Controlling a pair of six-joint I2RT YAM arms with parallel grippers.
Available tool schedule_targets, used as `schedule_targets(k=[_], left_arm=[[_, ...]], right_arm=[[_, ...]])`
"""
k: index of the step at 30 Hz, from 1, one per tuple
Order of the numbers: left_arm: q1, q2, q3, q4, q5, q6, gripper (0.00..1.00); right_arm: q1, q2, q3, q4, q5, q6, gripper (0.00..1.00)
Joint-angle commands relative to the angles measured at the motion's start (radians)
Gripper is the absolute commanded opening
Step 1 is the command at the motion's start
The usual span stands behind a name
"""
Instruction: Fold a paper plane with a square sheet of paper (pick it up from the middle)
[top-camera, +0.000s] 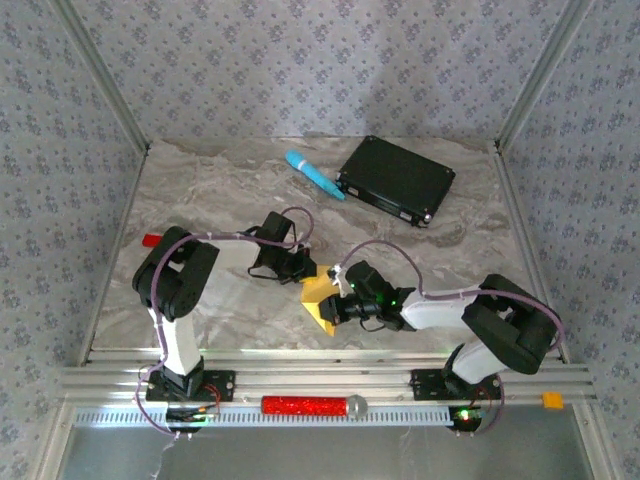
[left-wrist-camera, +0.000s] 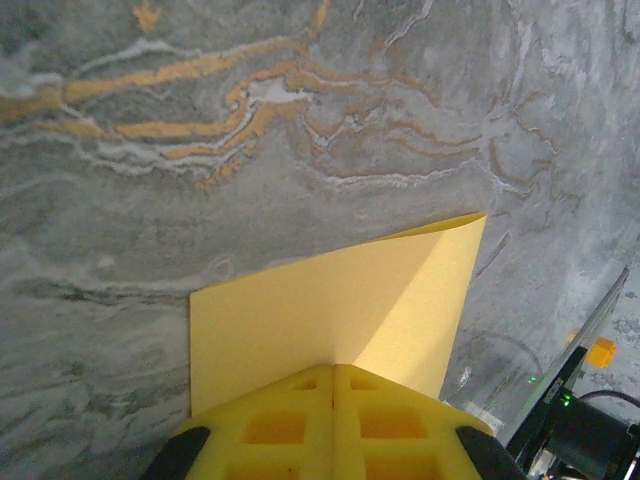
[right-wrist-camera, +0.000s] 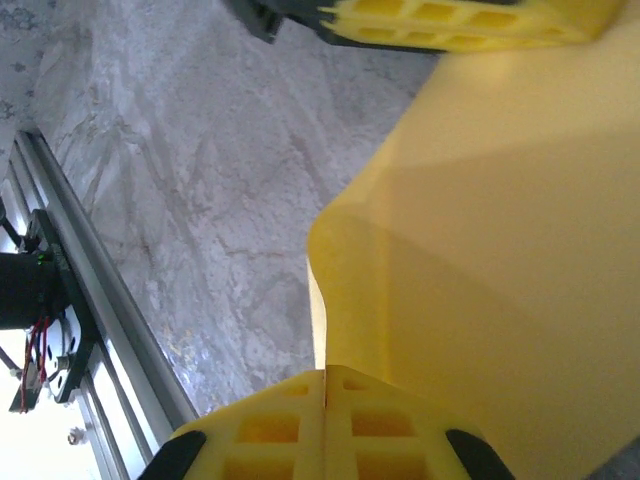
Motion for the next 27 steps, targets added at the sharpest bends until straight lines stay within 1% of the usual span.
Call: schedule_targets(k=[1, 6, 12, 27], left_arm=[[-0.015, 0.037, -0.04, -0.03, -0.054, 0.019, 0.05], [-0.018, 0.037, -0.044, 0.004, -0.047, -0.008, 0.05], [-0.028, 0.037, -0.043, 0.004, -0.052, -0.013, 0.05], [-0.035, 0.029, -0.042, 0.003, -0.055, -0.017, 0.05]], right_arm=[[-0.022, -0.028, -0.012, -0.07, 0.028, 0.013, 0.04], [-0.034, -0.04, -0.013, -0.087, 0.046, 0.007, 0.04], [-0.038, -0.06, -0.012, -0.099, 0.075, 0.006, 0.03], [-0.045, -0.037, 0.011, -0.145, 0.096, -0.003, 0.03]])
